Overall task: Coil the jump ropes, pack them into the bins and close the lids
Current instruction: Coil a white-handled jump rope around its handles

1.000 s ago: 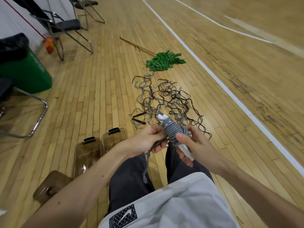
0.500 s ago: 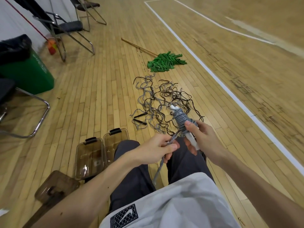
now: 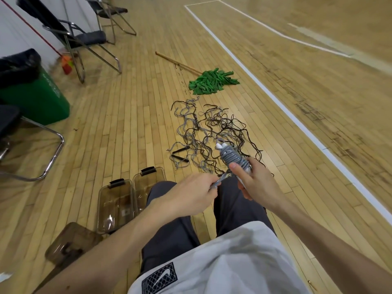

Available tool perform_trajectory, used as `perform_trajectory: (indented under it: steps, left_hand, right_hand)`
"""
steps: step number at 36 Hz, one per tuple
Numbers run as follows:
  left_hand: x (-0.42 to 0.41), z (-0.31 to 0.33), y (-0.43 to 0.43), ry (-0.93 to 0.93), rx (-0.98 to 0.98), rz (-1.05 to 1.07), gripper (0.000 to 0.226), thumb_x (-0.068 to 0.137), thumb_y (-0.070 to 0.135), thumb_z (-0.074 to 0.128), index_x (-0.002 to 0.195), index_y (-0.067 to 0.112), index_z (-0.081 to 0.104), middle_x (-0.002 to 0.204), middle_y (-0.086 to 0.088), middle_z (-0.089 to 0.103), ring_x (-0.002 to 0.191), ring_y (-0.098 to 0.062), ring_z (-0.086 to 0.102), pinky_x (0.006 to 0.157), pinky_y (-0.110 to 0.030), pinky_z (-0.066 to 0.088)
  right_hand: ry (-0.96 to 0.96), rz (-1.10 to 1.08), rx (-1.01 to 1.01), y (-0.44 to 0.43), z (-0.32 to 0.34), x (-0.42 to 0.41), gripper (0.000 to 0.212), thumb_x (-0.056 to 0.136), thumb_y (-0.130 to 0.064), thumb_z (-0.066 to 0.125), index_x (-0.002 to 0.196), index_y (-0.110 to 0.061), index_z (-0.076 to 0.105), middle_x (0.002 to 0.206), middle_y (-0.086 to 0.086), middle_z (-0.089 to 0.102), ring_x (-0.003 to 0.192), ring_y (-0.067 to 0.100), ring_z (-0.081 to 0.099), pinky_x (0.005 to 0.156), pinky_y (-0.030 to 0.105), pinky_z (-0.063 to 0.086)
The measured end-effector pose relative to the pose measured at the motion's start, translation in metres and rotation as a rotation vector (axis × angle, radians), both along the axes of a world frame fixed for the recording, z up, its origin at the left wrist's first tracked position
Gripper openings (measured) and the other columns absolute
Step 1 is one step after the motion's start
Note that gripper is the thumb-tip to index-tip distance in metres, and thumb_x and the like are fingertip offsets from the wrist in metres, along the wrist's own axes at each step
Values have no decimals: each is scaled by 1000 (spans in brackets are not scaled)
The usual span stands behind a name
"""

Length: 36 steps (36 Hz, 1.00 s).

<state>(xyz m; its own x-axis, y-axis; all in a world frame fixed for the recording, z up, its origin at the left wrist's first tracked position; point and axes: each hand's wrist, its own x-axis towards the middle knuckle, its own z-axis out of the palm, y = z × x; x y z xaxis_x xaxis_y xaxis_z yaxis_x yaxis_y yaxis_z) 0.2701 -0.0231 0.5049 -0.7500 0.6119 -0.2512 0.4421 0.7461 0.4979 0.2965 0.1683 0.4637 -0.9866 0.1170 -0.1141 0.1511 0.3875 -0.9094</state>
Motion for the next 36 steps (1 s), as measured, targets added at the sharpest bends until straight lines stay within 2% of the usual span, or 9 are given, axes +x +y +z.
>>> perform_trajectory:
  steps: [3,8,15,19,22,25,30,34,36]
  left_hand:
    - [-4,16,-1,168,-115,-129,27,105,23,40,86,13,55,77,0,55,69,-17,52,60,-34,39]
    - [-10,42,-1,455,-252,-344,28,108,28,37,120,21,60,101,7,54,98,-18,56,71,-32,47]
    - [-16,51,0,677,-342,-510,20,104,21,50,122,25,57,117,7,49,97,-12,40,59,-26,32]
    - [-16,60,2,770,-173,-582,12,85,24,77,92,18,70,94,3,60,76,-13,42,47,-19,10]
    - [-19,61,0,803,-138,-596,25,68,31,90,74,17,70,77,4,61,66,-16,56,50,-15,2]
    - [-22,64,-2,786,-89,-590,28,71,41,84,73,18,70,76,4,61,67,-16,60,46,-15,9]
    - [-30,67,-9,695,-59,-558,53,77,72,44,70,22,62,71,13,44,66,-12,53,43,-22,35]
    - [-33,73,-10,488,-171,-409,54,62,81,64,71,29,54,67,15,44,65,-2,41,57,-20,29]
    - [-35,72,-13,269,1,-305,59,54,80,69,66,23,62,65,13,54,66,-5,46,62,-23,34]
  right_hand:
    - [16,56,203,-1,5,1,56,82,-71,48,105,-19,49,69,0,65,48,14,58,48,33,47]
    - [-19,187,526,-5,16,3,76,78,-79,33,122,-18,43,82,-4,59,74,18,59,59,34,45]
    - [-116,381,629,-12,39,9,45,95,-62,49,109,-21,35,83,-7,50,72,13,53,57,30,37]
    - [-57,448,741,-15,43,16,62,87,-73,46,117,-19,38,88,-4,52,82,21,56,65,33,40]
    - [47,489,785,-16,40,19,67,87,-77,34,125,-22,37,77,-7,47,67,11,46,62,30,37]
    - [99,509,774,-17,39,21,72,85,-80,27,126,-23,39,74,-6,49,60,4,41,57,27,38]
    - [121,610,713,-17,41,27,60,90,-78,30,102,-21,43,75,2,57,61,19,52,64,42,51]
    - [93,710,467,-14,49,33,62,87,-80,38,104,-22,52,76,2,60,61,16,56,64,45,53]
    - [15,735,137,-14,54,36,58,89,-68,50,113,-16,57,71,0,63,53,15,56,54,41,55]
